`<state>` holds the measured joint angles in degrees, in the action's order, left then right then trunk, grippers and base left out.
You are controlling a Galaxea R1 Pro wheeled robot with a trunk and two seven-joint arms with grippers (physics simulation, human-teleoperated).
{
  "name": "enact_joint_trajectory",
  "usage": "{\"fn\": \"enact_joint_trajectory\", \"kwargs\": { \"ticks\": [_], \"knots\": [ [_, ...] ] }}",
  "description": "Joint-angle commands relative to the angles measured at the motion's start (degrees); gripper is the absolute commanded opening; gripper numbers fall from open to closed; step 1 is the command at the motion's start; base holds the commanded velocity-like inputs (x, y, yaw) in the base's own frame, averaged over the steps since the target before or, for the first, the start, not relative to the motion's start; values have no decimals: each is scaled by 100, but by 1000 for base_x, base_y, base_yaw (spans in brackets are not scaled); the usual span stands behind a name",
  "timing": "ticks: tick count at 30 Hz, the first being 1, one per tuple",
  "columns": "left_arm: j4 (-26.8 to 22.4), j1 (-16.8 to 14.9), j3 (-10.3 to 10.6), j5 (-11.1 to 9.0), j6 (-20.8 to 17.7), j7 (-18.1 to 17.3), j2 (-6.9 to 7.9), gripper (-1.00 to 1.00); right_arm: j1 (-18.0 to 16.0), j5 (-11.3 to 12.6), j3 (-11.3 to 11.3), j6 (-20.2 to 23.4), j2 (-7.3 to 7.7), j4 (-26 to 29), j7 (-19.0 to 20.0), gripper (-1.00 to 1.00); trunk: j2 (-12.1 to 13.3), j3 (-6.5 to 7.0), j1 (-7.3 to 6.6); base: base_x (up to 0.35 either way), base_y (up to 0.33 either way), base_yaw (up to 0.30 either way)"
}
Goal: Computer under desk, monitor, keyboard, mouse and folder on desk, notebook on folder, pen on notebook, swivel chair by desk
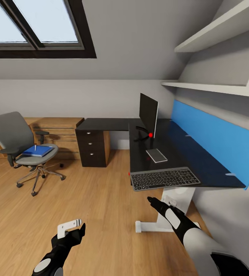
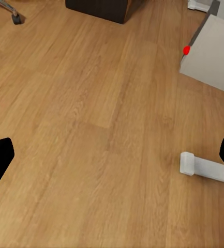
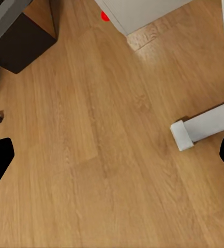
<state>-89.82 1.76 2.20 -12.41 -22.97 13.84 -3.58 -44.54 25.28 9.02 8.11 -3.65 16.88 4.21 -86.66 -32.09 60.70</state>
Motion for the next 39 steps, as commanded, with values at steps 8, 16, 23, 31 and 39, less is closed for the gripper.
{"fn": "enact_joint_trajectory", "kwargs": {
  "ticks": [8, 16, 23, 31, 39],
  "knots": [
    [-9, -1, 9, -60, -15, 49, 2, 100, -2, 12, 49, 45, -4, 8, 20, 100, -3, -4, 0, 8, 121, 0],
    [-9, -1, 6, -60, -21, 49, 1, 100, -1, 12, 48, 50, -4, 8, 23, 100, -3, -4, 0, 1, 49, 0],
    [-9, -1, 8, -61, -23, 49, -1, 100, -2, 12, 54, 50, -4, 8, 23, 100, 198, 85, -109, 0, 7, 0],
    [-9, -1, 9, -60, -23, 49, -1, 100, -2, 12, 90, 39, -4, 8, 23, 100, 318, 139, -175, 0, 1, 0],
    [-9, -1, 9, -60, -23, 49, -2, 100, 1, 12, 411, 33, -4, 5, 13, 100, 439, 193, -241, 0, 0, 0]
  ]
}}
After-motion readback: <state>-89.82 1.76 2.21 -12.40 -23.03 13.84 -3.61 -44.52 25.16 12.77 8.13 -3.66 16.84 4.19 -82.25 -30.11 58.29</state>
